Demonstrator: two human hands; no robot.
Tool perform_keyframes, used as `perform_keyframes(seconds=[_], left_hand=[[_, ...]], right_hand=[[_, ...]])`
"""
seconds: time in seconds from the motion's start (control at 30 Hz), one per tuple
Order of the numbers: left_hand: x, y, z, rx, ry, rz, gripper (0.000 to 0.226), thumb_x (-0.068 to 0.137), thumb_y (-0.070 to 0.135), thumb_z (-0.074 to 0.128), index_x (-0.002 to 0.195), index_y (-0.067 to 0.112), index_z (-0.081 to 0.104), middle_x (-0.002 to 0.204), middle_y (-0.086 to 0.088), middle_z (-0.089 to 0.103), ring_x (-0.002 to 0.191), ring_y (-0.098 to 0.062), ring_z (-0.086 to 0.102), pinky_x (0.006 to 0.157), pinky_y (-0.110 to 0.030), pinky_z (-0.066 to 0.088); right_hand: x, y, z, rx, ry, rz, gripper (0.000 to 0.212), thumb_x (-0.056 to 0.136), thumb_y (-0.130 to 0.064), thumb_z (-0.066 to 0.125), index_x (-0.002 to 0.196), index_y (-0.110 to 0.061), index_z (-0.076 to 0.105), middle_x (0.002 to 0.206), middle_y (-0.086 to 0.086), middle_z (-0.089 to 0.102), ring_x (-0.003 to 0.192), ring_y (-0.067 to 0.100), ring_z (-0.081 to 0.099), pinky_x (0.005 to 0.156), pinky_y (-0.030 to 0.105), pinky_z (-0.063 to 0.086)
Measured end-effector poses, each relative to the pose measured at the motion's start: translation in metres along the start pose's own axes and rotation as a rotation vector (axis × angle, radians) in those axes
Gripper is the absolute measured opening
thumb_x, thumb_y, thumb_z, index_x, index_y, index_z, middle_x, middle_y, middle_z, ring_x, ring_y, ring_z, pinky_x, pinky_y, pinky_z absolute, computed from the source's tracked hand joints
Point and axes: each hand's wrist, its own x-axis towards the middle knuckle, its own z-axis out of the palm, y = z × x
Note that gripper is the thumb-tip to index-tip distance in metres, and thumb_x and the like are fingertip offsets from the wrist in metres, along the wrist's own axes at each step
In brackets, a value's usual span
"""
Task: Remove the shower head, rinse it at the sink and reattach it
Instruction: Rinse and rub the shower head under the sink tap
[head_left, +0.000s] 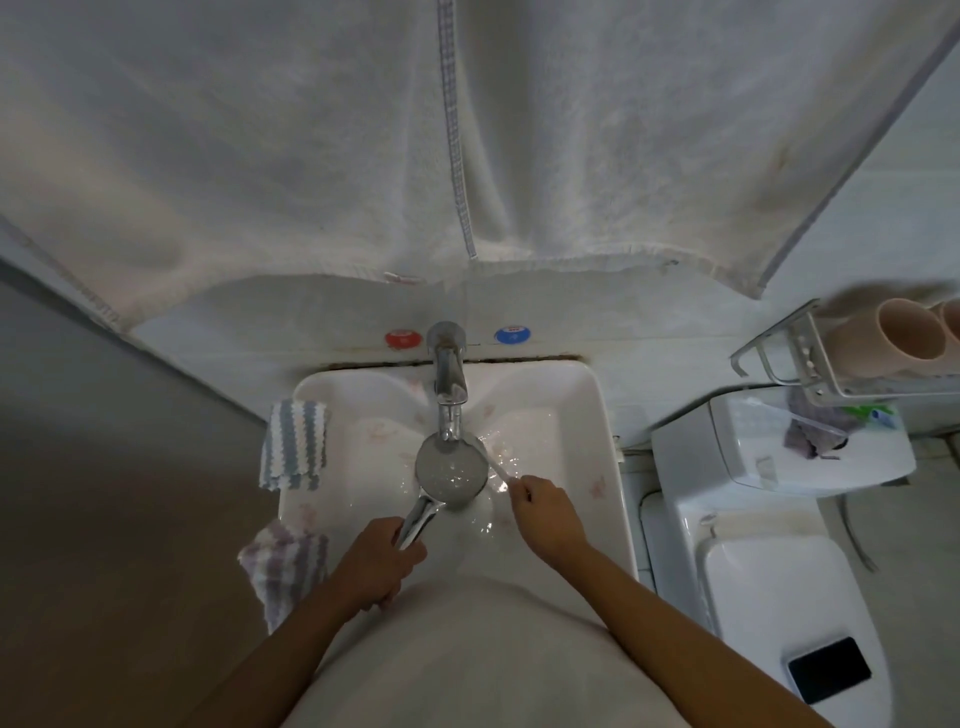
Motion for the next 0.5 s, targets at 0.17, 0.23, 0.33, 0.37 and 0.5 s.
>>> perform_keyframes(seconds=[0.17,0.23,0.33,0.37,0.5], left_hand=[[0.001,0.001,0.001,0.038,-0.01,0.024,0.019,0.086,0.015,0.06,0.071,0.012,0.048,0.054,-0.006,0.052,0.035,-0.02,0.045,0.036,-0.025,0.037],[0.002,0.002,0.001,0.053,-0.012,0.022,0.02,0.086,0.016,0.06,0.07,0.013,0.048,0.055,-0.006,0.053,0.035,-0.02,0.045,0.035,-0.024,0.036],[0.001,0.003,0.001,0.07,-0.023,0.018,0.019,0.086,0.016,0.06,0.072,0.012,0.049,0.057,-0.007,0.054,0.036,-0.02,0.046,0.035,-0.024,0.036],[0.001,0.003,0.001,0.069,-0.029,0.015,0.018,0.086,0.016,0.06,0.072,0.012,0.049,0.058,-0.008,0.054,0.037,-0.021,0.046,0.035,-0.024,0.036],[-0.001,0.003,0.001,0.072,-0.033,-0.003,0.017,0.086,0.017,0.06,0.073,0.012,0.05,0.059,-0.007,0.054,0.036,-0.019,0.045,0.034,-0.023,0.036]], right_hand=[[-0.005,-0.007,0.008,-0.103,-0.134,-0.097,0.046,0.104,-0.033,0.042,0.059,-0.023,0.035,0.069,0.001,0.046,0.072,0.027,0.046,0.065,0.032,0.034],[-0.007,-0.005,0.011,-0.123,-0.165,-0.104,0.045,0.103,-0.035,0.043,0.06,-0.024,0.037,0.069,-0.002,0.048,0.073,0.027,0.049,0.066,0.032,0.036],[-0.003,-0.004,0.006,-0.125,-0.037,-0.046,0.04,0.105,-0.037,0.038,0.069,-0.02,0.043,0.083,0.01,0.062,0.081,0.032,0.054,0.067,0.033,0.036],[-0.001,-0.004,0.005,-0.126,-0.005,-0.036,0.039,0.105,-0.037,0.037,0.072,-0.019,0.044,0.089,0.014,0.064,0.083,0.033,0.055,0.068,0.033,0.035],[-0.003,-0.003,0.009,-0.115,-0.133,-0.072,0.043,0.104,-0.037,0.04,0.063,-0.023,0.038,0.079,0.011,0.056,0.074,0.029,0.049,0.067,0.033,0.036]])
